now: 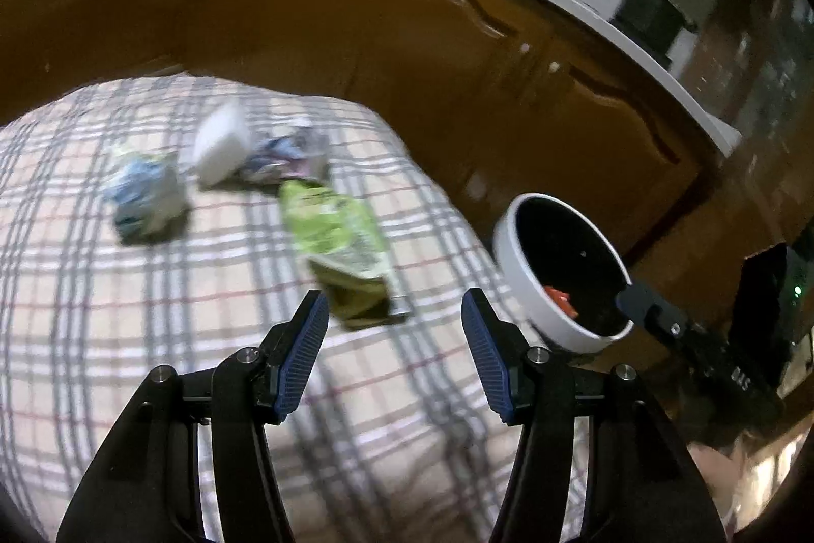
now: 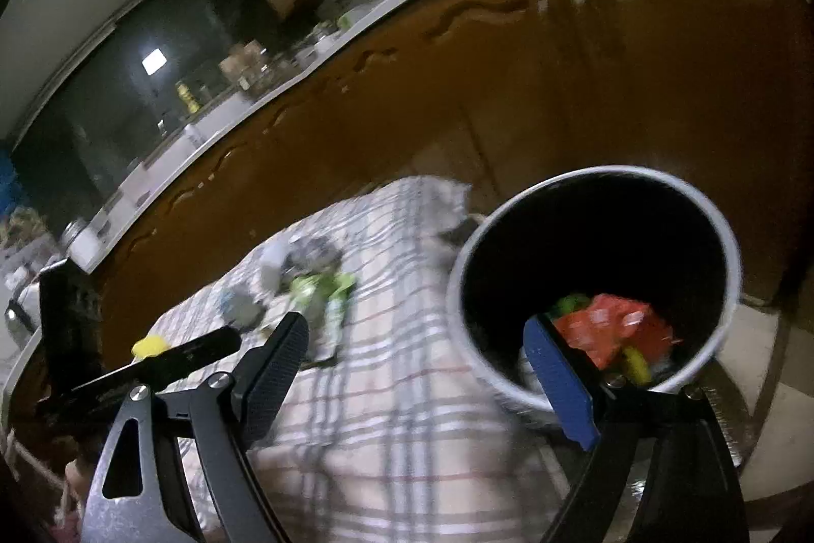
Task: Collect trash
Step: 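Grasp the crumpled blue-white wrapper with the left tool while the right tool grasps the green pouch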
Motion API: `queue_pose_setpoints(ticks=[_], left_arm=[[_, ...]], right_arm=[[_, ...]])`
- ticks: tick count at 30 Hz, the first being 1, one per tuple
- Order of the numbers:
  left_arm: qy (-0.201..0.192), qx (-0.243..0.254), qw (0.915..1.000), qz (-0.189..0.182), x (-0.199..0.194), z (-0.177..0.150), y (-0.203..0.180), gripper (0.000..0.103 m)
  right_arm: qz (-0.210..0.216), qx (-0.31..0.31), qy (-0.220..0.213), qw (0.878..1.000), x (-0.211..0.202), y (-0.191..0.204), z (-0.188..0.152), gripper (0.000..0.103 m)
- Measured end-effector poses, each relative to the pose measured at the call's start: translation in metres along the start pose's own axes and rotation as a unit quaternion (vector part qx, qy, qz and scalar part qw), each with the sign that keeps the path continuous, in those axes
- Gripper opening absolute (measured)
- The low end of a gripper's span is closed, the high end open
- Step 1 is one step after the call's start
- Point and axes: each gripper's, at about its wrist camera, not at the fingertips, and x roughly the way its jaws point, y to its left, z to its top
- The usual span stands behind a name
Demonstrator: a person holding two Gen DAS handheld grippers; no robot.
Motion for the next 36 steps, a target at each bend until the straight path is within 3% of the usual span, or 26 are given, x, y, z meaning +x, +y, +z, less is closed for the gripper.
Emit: queue_pose_setpoints(ticks=[11,15,19,29,36], left_arm=[[-0.013,-0.04,0.9983,0.04,-0.028,-0.018,0.063,0.055],[-0.017,-0.053,0.9973,0.049,-0.034,-0.02,0.078,0.055],[-0.022,-0.063,0.9961,0.058,-0.039,-0.021,0.091,0.061],[-0.018,-0.065,0.9951,0.072,-0.033,-0.008,0.111,0.063],[-0.021,-0.057,0.9946,0.084,-0.024,0.01,0.12,0.068]], right_arm=[[0.03,-0.013,0.047,0.998,0.034,0.042,-0.021,0.088],[0.023,-0.014,0.068,0.997,0.046,0.054,-0.024,0.093],[0.031,-0.018,0.074,0.997,0.055,0.066,-0.025,0.095],[0.03,-0.032,0.07,0.997,0.07,0.081,-0.015,0.094],[0.029,-0.034,0.09,0.995,0.094,0.082,-0.008,0.061]])
